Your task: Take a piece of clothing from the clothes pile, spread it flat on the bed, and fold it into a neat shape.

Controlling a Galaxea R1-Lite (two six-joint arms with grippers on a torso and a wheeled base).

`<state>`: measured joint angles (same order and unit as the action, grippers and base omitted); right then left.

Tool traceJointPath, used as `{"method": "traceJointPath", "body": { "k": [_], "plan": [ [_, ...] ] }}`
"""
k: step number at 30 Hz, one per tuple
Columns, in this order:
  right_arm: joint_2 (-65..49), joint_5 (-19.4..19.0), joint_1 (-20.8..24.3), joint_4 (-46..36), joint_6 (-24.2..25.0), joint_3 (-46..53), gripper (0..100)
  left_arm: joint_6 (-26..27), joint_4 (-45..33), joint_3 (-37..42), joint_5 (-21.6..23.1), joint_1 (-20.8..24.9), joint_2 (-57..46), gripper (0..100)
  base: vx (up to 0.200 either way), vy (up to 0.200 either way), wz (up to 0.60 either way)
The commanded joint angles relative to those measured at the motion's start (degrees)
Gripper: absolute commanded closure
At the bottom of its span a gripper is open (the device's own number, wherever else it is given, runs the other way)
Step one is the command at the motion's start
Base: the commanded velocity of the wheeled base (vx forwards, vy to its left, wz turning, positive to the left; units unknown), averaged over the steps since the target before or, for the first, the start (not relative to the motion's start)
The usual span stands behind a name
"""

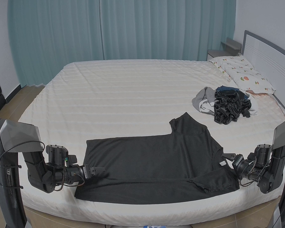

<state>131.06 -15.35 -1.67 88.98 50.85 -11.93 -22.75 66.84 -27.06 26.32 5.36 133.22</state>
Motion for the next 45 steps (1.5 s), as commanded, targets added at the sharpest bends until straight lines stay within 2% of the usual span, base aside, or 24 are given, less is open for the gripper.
{"method": "traceJointPath", "body": {
  "k": [1,11,23,24,45],
  "plan": [
    [0.0,0.0,0.0,0.5,0.0,0.0,0,0.0,1.8,1.2,0.0,0.0,1.0,0,0.0,0.0,0.0],
    [0.1,0.0,0.0,0.5,0.0,0.0,0,2.6,4.9,2.9,-0.1,-0.7,2.0,0,0.0,0.0,0.0],
    [0.1,0.0,0.0,0.5,0.0,0.0,0,2.9,6.5,3.4,-0.2,-0.7,2.8,0,0.0,0.0,0.0],
    [0.1,0.0,0.0,0.5,0.0,0.0,0,2.9,6.5,3.4,-0.3,-0.7,2.7,100,0.0,0.0,0.0],
    [-0.7,0.1,-0.3,0.5,0.0,-0.1,0,2.4,9.7,7.4,-0.6,-3.7,-2.5,100,0.0,0.0,0.0]
  ]
}}
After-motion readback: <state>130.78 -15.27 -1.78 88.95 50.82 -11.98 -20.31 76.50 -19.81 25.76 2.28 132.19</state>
